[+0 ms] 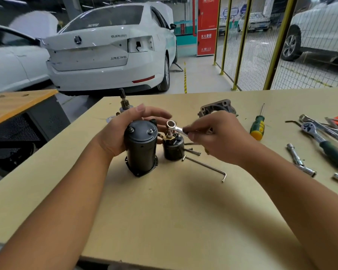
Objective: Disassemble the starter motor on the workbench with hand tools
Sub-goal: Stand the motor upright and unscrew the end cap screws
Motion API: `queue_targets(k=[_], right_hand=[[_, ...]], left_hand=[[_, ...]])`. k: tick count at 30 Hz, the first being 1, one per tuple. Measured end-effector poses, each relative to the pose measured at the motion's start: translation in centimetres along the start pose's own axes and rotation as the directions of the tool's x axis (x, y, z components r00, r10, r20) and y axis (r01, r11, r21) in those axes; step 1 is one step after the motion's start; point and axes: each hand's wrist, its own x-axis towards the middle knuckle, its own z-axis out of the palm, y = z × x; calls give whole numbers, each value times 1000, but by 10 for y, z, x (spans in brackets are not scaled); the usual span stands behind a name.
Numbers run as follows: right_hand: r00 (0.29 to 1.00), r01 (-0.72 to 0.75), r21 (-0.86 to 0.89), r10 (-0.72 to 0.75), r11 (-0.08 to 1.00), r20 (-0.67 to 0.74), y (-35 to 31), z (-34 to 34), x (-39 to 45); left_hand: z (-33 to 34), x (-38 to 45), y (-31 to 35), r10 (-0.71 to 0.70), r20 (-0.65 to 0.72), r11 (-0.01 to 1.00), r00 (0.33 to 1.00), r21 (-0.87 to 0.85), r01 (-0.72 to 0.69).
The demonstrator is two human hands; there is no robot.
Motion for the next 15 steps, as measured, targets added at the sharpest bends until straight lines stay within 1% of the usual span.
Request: queue_targets(k=[2, 4, 6, 8, 12, 14, 15], right_hand=[[996, -32, -25, 34, 999, 88, -2, -1, 1], [987, -61, -43, 66, 997, 143, -7, -2, 4], [981, -75, -124, 95, 990, 171, -16, -4, 10], [966, -112, -211, 156, 971, 208, -28, -10, 18], [907, -155, -366, 279, 918, 316, -54, -15, 38], [886, -149, -427, 312, 892, 344, -61, -14, 44], [881, -140, -448, 318, 883, 352, -62, -13, 46]], left_hand=[[1, -1, -1, 9, 5, 1000, 1000, 4, -9], [2, -1, -1, 13, 18, 1000, 1000, -12, -13], [2, -1, -1, 15, 11, 1000, 1000, -6, -15], [3, -2, -1, 16, 5, 1000, 1000, -1, -16], [-2, 1, -4, 28, 23, 1000, 999, 10, -28], [-7, 4, -9, 24, 32, 999, 999, -22, -23], [-10, 6, -14, 12, 41, 997, 999, -80, -8]])
